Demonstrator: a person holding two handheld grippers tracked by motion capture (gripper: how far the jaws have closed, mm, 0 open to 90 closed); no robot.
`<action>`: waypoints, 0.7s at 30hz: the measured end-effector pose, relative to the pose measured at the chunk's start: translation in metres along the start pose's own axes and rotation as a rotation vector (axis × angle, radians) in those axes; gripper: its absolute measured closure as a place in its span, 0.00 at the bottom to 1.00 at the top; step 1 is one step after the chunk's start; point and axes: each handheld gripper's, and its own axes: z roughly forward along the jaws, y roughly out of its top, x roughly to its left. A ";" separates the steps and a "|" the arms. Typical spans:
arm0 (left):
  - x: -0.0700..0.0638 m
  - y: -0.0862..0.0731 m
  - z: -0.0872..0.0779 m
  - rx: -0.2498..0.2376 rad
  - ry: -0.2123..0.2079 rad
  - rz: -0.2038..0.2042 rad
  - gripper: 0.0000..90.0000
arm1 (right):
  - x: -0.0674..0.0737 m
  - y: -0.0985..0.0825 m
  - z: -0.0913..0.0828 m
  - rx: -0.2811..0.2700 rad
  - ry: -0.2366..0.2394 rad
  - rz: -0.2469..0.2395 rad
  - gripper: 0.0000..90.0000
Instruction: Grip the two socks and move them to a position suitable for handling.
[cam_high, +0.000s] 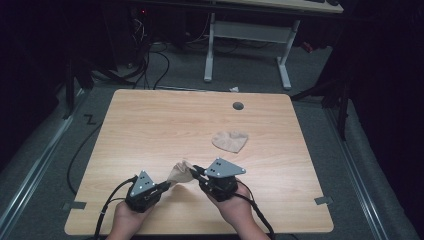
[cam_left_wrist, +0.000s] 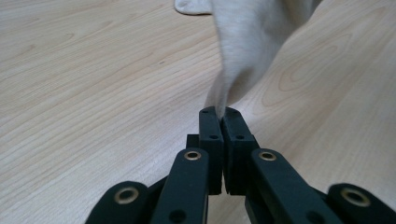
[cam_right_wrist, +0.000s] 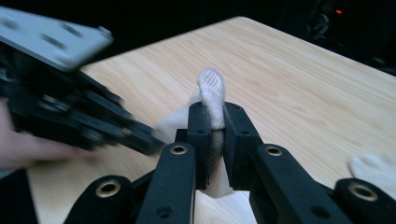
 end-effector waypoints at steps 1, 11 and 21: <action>0.000 0.000 -0.003 0.001 -0.014 -0.002 0.98 | -0.003 -0.004 -0.001 0.005 -0.009 0.010 0.92; -0.006 0.000 -0.011 0.034 -0.078 0.015 0.97 | -0.021 -0.045 -0.001 0.067 -0.059 0.077 0.92; -0.009 0.000 -0.009 0.065 -0.076 0.016 0.88 | -0.035 -0.087 0.014 0.137 -0.079 0.155 0.90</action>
